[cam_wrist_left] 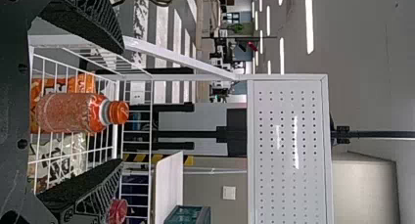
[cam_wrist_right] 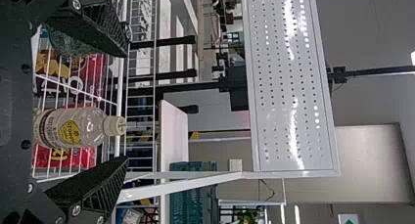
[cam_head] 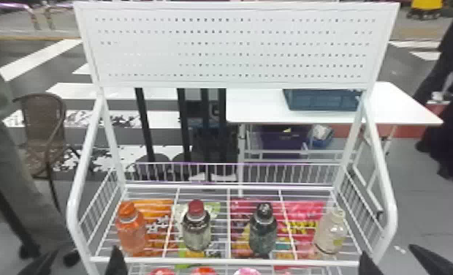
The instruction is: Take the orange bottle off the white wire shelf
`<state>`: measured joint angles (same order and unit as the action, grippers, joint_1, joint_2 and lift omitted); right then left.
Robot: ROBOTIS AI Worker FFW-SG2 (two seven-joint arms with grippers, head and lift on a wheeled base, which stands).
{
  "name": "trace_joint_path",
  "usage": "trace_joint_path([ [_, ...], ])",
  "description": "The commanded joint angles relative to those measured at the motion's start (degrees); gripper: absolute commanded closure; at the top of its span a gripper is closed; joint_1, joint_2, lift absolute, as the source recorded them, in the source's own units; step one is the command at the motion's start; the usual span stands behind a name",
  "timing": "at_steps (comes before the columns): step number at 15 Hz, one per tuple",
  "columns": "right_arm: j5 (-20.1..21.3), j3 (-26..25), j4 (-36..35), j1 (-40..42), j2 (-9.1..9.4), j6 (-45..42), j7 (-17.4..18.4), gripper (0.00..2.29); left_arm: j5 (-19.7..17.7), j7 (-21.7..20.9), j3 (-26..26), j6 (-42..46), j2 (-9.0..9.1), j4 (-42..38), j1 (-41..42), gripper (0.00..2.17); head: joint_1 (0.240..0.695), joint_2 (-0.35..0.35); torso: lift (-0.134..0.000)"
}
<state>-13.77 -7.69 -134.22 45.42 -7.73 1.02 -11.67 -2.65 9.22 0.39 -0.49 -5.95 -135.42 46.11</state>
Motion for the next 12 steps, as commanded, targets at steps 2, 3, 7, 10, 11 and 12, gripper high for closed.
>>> trace_joint_path([
  [2,0.68,0.04,-0.17,0.37,0.00,0.00,-0.01,0.15,0.11,0.00,0.05,0.00,-0.03,-0.02,0.04,0.10,0.499,0.000,0.000],
  [3,0.68,0.04,-0.26,0.37,0.00,0.00,-0.01,0.15,0.28,0.00,0.05,0.00,-0.12,-0.02,0.04,0.10,0.499,0.000,0.000],
  [7,1.21,-0.05,-0.43,0.64,-0.18,0.00,-0.01,0.15,0.46,-0.08,0.84,0.00,-0.12,0.07,-0.05,0.10,0.499,0.000,0.000],
  [10,1.21,0.04,-0.43,0.64,-0.44,0.17,-0.01,0.15,0.72,-0.26,0.93,0.00,-0.03,0.42,-0.32,0.10,0.499,0.000,0.000],
  [11,1.21,0.04,-0.34,0.55,-0.44,0.00,-0.01,0.15,0.72,-0.26,1.02,0.17,-0.03,1.48,-0.84,0.10,0.499,0.000,0.000],
  [12,1.21,0.04,-0.17,0.46,-0.44,0.17,-0.01,0.15,0.72,-0.26,1.46,2.11,-0.03,3.76,-2.07,0.10,0.499,0.000,0.000],
])
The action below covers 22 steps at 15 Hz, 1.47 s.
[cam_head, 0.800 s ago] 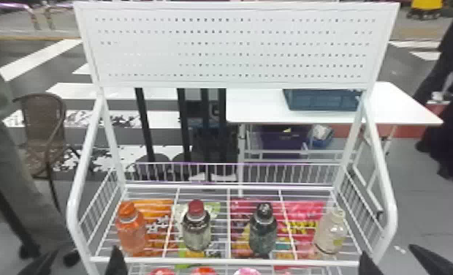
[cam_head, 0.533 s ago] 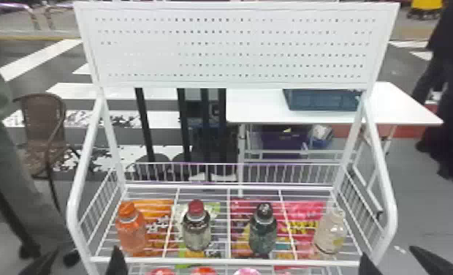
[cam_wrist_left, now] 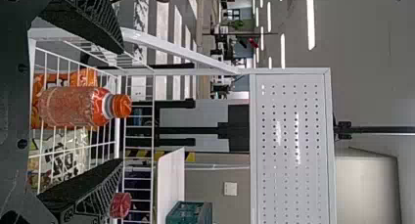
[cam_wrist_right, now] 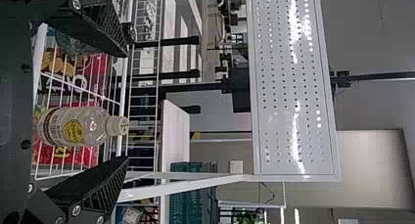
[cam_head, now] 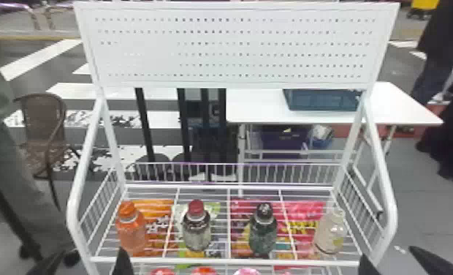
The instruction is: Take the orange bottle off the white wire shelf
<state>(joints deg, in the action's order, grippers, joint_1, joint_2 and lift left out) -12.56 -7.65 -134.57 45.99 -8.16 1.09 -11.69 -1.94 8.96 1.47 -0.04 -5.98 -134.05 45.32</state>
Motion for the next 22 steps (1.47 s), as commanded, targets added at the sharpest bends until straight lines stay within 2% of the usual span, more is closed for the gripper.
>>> trace_joint_path([
  [1,0.08,0.09,0.36,-0.20,-0.01,0.10,0.00,0.15,0.00,0.27,0.99,3.07,0.00,6.08,-3.31,0.10,0.499,0.000,0.000],
  [7,0.52,0.35,1.33,-0.64,0.25,0.28,0.09,0.15,-0.44,0.44,3.28,13.09,0.35,28.14,-15.35,0.10,0.499,0.000,0.000],
  [14,0.79,0.44,2.03,-0.73,0.25,0.28,0.09,0.15,-1.05,-0.79,3.19,15.37,1.05,46.78,-29.85,0.10,0.499,0.000,0.000],
  [22,0.79,0.00,2.65,-0.64,0.16,0.28,0.00,0.15,-0.88,-0.88,1.52,16.43,0.97,55.13,-37.14,0.10,0.499,0.000,0.000],
])
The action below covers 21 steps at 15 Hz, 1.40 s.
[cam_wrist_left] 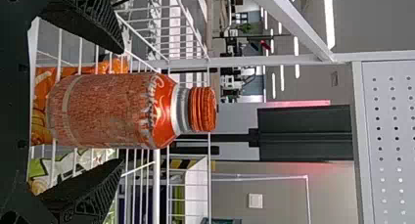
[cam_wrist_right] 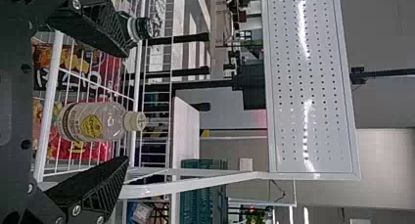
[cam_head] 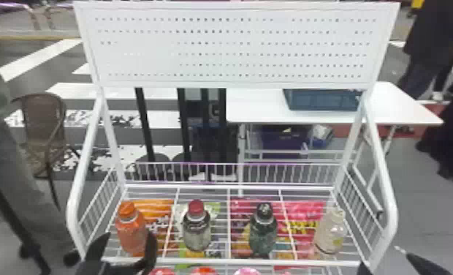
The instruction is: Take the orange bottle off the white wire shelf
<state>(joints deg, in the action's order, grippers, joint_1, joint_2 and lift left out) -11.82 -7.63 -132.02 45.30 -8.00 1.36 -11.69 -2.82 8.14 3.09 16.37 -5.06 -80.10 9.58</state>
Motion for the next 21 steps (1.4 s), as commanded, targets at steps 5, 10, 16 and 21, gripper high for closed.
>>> trace_joint_path([
  [5,-0.04,-0.45,-0.16,0.58,-0.18,0.01,0.00,0.15,-0.25,-0.76,0.69,-0.16,0.23,3.72,-4.92,0.28,0.499,0.000,0.000],
  [10,-0.04,-0.45,-0.52,0.75,-0.44,0.01,0.00,0.15,-0.61,-0.14,0.69,-0.34,-0.12,1.17,-2.64,0.78,0.499,0.000,0.000],
  [16,0.05,-0.19,-0.78,0.93,-0.53,0.01,0.00,0.15,-0.52,0.21,0.25,-5.61,-0.47,-14.47,4.74,0.78,0.499,0.000,0.000],
  [21,0.05,-0.19,-0.69,1.10,-0.53,0.18,-0.09,0.15,-0.34,-0.67,-2.56,-11.24,-0.91,-32.58,15.73,0.78,0.499,0.000,0.000],
])
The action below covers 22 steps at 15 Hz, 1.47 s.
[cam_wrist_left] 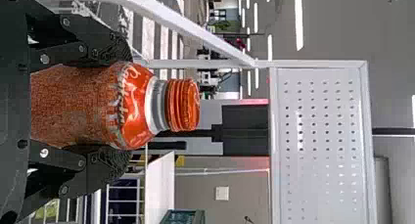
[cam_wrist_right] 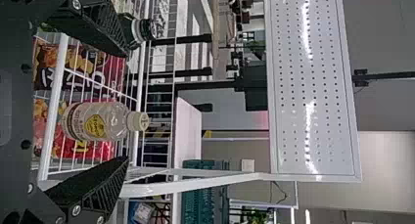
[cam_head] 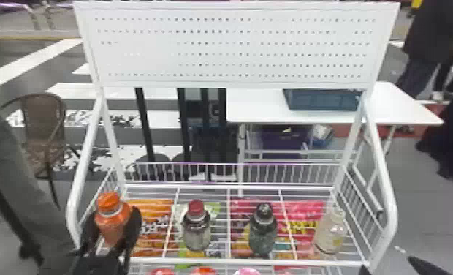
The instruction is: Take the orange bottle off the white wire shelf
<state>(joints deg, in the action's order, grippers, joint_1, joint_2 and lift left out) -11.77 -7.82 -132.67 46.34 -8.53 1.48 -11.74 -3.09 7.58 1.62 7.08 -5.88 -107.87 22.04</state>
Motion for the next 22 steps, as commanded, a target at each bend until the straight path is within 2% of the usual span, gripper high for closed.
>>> trace_joint_path([
  [1,0.00,0.00,-0.05,0.07,0.09,0.07,-0.03,0.15,-0.07,-0.28,-1.45,-4.05,-0.19,-8.24,5.47,0.78,0.499,0.000,0.000],
  [4,0.17,0.00,-0.13,0.16,0.18,-0.11,-0.12,0.15,-0.25,-0.28,-3.99,-9.15,-0.62,-17.20,12.94,0.78,0.499,0.000,0.000],
  [7,0.44,0.17,-0.40,0.16,0.35,-0.11,-0.12,0.15,-0.25,-0.28,-4.96,-10.21,-0.54,-22.39,18.65,0.78,0.499,0.000,0.000],
  [22,0.61,0.09,-2.33,1.83,0.62,-0.46,-0.12,0.15,-0.86,0.07,-5.05,-10.03,-0.45,-25.73,21.38,0.77,0.499,0.000,0.000],
])
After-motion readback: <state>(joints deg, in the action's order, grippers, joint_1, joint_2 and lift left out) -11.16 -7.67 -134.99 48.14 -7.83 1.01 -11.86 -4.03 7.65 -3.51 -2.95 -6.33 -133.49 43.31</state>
